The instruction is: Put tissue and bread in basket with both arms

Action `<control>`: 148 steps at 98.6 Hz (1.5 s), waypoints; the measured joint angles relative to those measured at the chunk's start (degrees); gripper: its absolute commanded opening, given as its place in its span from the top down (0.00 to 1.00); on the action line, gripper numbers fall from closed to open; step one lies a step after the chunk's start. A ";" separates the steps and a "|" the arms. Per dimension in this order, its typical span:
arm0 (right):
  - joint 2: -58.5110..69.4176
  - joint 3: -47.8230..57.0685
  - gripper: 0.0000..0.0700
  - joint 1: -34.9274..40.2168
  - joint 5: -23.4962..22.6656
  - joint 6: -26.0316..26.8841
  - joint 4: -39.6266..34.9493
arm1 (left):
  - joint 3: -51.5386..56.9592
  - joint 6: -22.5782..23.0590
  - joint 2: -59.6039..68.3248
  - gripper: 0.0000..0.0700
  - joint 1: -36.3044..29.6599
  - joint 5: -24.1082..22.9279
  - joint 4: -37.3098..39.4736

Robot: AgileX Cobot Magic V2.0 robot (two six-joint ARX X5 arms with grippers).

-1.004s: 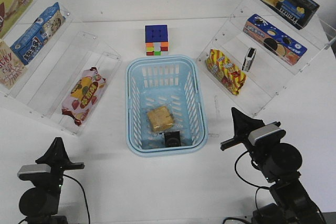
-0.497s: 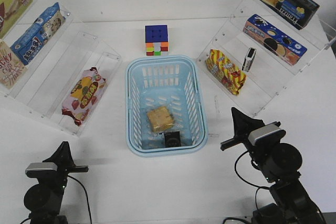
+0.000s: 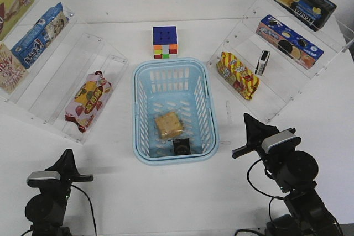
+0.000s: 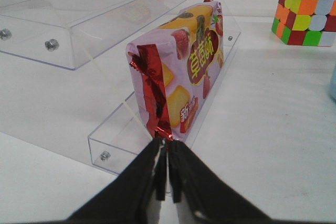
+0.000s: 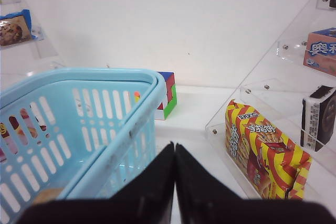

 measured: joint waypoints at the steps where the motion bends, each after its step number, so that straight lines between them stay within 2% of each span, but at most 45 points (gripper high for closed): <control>1: 0.00 0.00 1.00 0.00 0.00 0.00 -0.02 | 0.00 0.00 0.00 1.00 0.00 -0.02 0.00; 23: -0.02 0.00 1.00 0.00 0.00 -0.59 -0.17 | 0.00 0.00 0.00 1.00 0.00 -0.02 0.00; 37: -2.19 -1.09 1.00 -0.70 1.73 -6.32 0.46 | 0.00 0.00 0.00 1.00 0.00 0.00 0.00; 51: -9.51 -8.50 1.00 -4.11 2.34 -12.20 2.67 | 0.00 0.00 0.00 1.00 0.00 0.00 0.00; 71: -22.91 -21.49 1.00 -10.47 2.84 -15.08 1.33 | 0.00 0.00 0.00 1.00 0.00 0.00 0.00; 86: -31.61 -26.99 1.00 -13.62 2.91 -15.15 -3.34 | 0.00 0.00 0.00 1.00 0.00 0.00 -0.04; 93: -31.50 -27.89 1.00 -14.21 2.93 -14.67 -3.41 | 0.00 0.00 0.00 1.00 0.00 0.04 0.11; 104: -31.50 -28.39 1.00 -14.36 3.52 -12.83 -7.82 | 0.00 0.00 0.00 1.00 0.00 0.02 0.09; 120: -31.52 -28.39 1.00 -14.36 4.59 -10.67 -6.56 | 0.00 0.00 0.00 1.00 0.00 0.02 0.02; 148: -31.52 -28.39 1.00 -14.36 4.72 -10.23 -6.21 | 0.00 0.00 0.00 1.00 0.00 0.02 0.02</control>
